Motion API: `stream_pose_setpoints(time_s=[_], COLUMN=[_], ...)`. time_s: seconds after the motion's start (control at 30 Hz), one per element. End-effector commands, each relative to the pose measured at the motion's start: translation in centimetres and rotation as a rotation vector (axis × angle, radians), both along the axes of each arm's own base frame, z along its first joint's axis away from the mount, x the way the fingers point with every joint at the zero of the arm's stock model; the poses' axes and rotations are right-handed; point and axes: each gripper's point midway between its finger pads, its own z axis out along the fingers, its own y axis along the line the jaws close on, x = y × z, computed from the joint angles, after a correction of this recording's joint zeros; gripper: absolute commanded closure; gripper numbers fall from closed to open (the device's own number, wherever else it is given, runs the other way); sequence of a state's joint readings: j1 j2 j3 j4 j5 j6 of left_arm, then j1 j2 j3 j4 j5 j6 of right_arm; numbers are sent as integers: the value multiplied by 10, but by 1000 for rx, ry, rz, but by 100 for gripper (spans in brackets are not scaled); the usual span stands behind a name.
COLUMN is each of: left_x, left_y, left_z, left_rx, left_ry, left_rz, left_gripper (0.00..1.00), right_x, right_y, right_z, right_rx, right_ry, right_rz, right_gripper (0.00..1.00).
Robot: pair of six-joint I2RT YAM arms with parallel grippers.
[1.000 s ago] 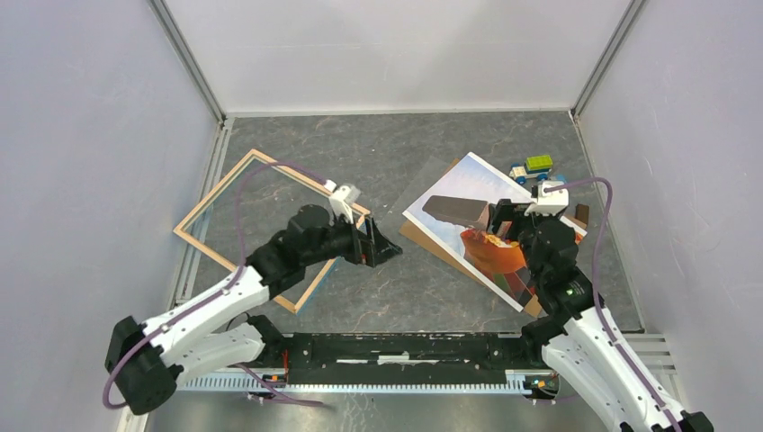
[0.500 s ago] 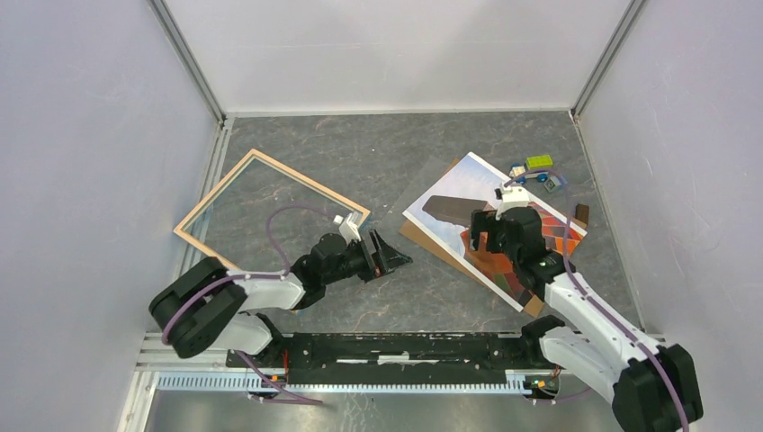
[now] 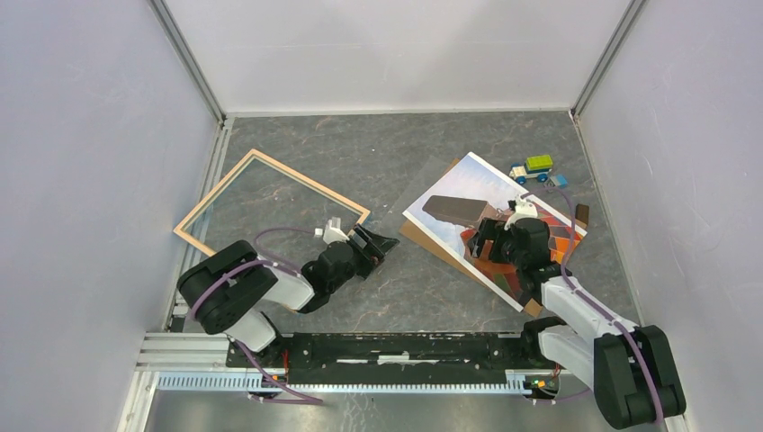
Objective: Put the photo into the frame
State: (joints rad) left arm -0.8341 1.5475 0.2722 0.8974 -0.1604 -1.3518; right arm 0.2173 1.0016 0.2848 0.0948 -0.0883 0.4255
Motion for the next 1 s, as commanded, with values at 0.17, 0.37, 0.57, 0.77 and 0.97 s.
stream_pose_setpoints(time_s=[0.17, 0.37, 0.57, 0.77, 0.97], left_x=[43, 52, 54, 56, 61], left_y=[11, 4, 3, -6, -16], left_z=[-11, -23, -23, -11, 2], left_rx=[27, -5, -46, -205, -205], left_ry=[1, 22, -15, -106, -177], left_rz=[271, 320, 323, 298, 261], left_gripper=[9, 9, 10, 17, 30], right_x=[13, 9, 1, -2, -3], right_y=[-7, -22, -19, -15, -14], right_z=[1, -22, -41, -47, -47], right_rx=[46, 31, 55, 70, 63], right_ry=[-55, -1, 64, 83, 85], right_rz=[-79, -186, -200, -182, -163], right_gripper=[2, 2, 2, 2, 2])
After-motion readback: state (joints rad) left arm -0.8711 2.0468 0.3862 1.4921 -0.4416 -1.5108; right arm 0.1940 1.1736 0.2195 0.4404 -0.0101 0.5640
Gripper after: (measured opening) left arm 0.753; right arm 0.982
